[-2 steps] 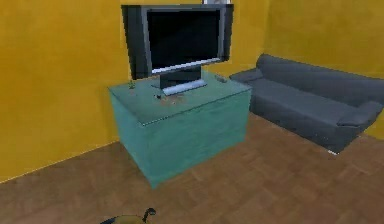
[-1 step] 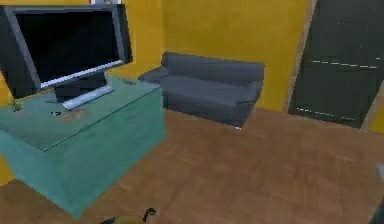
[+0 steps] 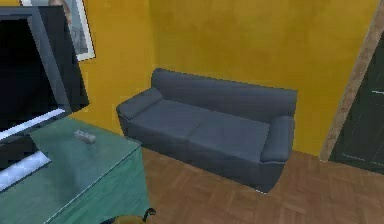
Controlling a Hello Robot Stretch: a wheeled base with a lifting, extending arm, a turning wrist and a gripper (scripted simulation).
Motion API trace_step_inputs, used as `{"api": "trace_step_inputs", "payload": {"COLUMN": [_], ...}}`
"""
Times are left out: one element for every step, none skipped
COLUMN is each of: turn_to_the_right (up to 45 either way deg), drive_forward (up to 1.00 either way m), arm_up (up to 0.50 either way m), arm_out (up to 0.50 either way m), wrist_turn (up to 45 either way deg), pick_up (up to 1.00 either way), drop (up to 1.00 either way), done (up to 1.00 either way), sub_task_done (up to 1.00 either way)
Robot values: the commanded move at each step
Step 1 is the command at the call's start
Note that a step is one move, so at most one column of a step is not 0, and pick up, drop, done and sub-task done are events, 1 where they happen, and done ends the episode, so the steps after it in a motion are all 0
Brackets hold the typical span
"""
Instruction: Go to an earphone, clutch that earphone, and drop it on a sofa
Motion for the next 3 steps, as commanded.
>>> {"api": "trace_step_inputs", "payload": {"turn_to_the_right": [3.0, 0.0, 45.0], "drive_forward": [0.00, 0.90, 0.00], "arm_up": [0.00, 0.00, 0.00], "arm_out": [0.00, 0.00, 0.00], "wrist_turn": [0.0, 0.0, 0.0], "pick_up": [0.00, 0.00, 0.00], "drop": [0.00, 0.00, 0.00], "done": [0.00, 0.00, 0.00], "sub_task_done": [0.00, 0.00, 0.00]}}
